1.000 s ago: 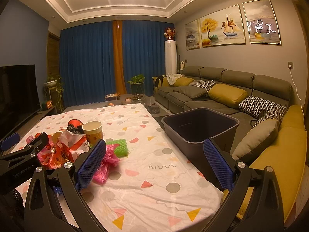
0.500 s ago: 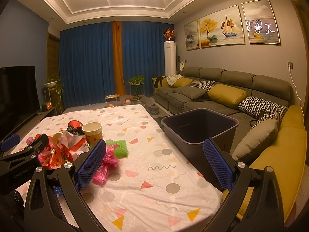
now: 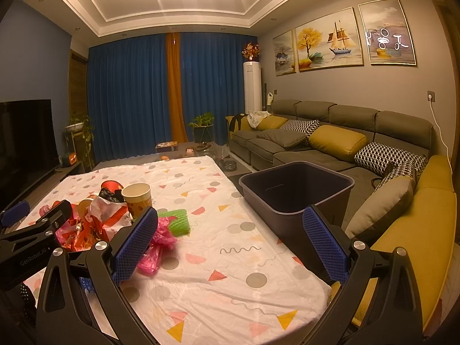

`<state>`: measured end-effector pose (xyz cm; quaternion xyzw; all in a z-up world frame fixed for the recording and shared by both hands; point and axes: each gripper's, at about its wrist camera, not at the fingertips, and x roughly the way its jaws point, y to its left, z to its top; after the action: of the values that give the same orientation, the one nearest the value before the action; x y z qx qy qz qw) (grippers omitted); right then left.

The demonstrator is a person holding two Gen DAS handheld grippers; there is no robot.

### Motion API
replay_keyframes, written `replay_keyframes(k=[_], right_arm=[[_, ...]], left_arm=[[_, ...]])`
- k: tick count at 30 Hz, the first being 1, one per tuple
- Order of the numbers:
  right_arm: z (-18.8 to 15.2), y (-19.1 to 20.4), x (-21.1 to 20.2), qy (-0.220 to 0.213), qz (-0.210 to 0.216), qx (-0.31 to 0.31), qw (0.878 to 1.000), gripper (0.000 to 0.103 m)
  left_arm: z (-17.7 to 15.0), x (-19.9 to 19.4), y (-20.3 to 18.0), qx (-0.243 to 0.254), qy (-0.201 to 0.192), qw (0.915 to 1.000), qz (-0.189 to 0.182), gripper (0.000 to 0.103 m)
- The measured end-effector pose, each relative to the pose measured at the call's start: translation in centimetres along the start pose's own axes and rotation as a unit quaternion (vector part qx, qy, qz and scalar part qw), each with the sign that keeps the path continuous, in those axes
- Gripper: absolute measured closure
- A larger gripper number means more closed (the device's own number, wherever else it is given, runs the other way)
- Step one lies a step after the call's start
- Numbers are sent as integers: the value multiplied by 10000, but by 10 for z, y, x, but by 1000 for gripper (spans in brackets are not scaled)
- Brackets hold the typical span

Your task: Collect trash

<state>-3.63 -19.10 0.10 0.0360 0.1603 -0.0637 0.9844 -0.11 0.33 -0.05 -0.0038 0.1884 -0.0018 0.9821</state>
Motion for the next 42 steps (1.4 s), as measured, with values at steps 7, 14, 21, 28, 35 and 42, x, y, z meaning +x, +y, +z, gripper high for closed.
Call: replay_keyframes(k=[7,14,21,28,35,42], right_arm=[[4,-3,-1,-7,-8,5,10000,5],[3,1,0,-28,-45,17,10000,5],[3,1,0,-34,-43,22,10000,5],[1,0,1,-59,-56,56,10000,5],[0,0,2,-68,-50,66,9999,5],[0,-1,2,-74,-40,68,9999,5]], left_arm=[[0,0,0,-2,0,10000,-1,6],[1,-1,-1,-23,-27,10000,-35,6],[2,-1,-1,-32,-34,10000,-51,6],[3,-2,-1,-43,-32,10000,-65,6],[3,-2,0,-59,-23,10000,-63,6],[4,-1,2,-83,-4,9999,-76,6]])
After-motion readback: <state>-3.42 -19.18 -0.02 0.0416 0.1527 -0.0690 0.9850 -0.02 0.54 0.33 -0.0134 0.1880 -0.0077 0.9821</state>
